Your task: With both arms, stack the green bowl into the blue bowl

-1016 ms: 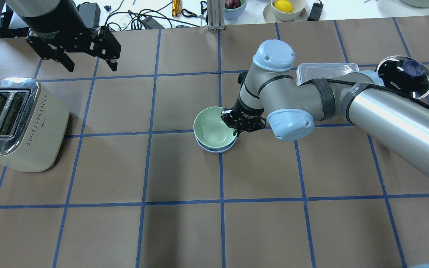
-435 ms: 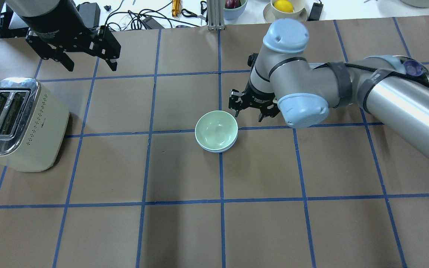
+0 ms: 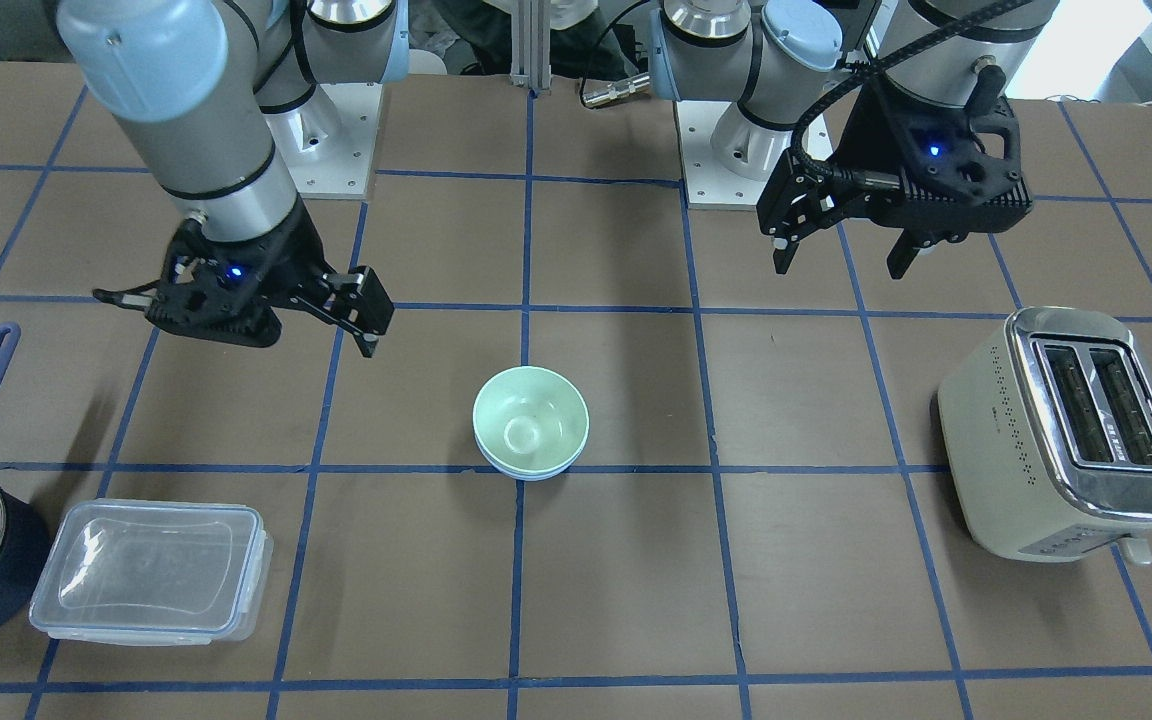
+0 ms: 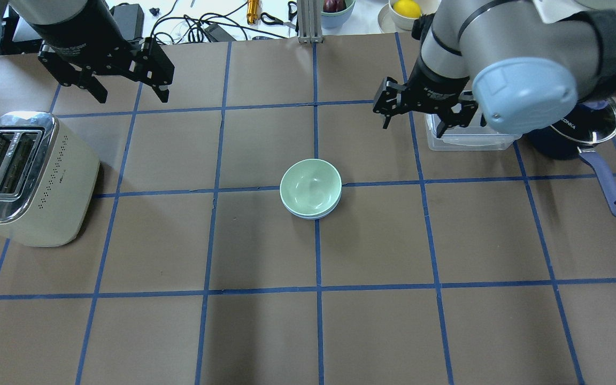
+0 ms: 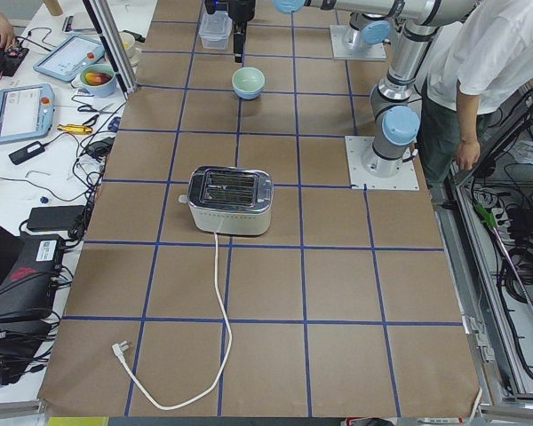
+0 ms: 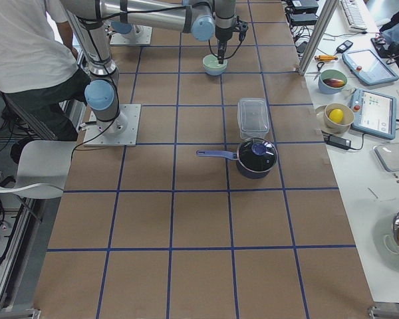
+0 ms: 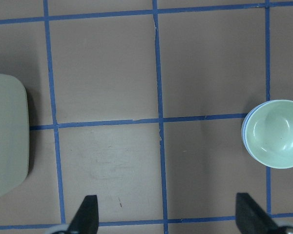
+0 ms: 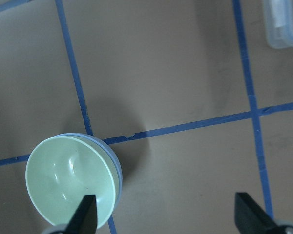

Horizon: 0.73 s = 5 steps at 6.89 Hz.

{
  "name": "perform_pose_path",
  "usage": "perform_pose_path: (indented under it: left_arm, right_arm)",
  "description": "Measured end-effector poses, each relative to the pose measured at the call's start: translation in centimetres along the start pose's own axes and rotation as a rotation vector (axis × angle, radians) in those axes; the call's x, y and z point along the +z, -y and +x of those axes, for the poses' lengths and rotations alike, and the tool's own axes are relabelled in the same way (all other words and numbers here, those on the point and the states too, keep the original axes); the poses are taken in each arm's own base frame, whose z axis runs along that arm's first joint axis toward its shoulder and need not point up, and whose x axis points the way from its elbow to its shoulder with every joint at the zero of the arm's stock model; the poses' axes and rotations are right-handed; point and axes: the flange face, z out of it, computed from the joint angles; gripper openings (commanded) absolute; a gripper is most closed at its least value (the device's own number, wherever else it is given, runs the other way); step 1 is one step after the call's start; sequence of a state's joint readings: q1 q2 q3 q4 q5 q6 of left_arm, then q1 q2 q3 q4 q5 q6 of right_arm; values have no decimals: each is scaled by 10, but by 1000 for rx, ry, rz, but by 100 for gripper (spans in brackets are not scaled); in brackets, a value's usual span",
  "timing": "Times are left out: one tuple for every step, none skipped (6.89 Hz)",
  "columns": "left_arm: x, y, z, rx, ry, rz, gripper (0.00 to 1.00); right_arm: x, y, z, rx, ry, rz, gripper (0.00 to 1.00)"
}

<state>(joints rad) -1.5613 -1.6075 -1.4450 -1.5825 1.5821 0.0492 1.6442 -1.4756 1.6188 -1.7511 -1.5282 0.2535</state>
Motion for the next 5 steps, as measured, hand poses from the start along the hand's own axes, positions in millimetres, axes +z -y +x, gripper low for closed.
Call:
perform_pose_path:
  left_arm:
    - [0, 0, 0, 0, 0, 0, 100]
    - [0, 0, 0, -1, -2, 0, 100]
    - [1, 1, 1, -1, -5, 0, 100]
    - [1, 1, 1, 3, -6, 0, 100]
    - [0, 1, 0, 6, -4, 1, 100]
  right_arm:
    - [-30, -6, 10, -33, -43, -23, 100]
    - [-55, -12, 15, -51, -60, -37, 100]
    - [-71, -17, 16, -59, -66, -41, 100]
    - [-79, -20, 16, -65, -67, -45, 100]
    - [-86, -22, 15, -80, -60, -39, 100]
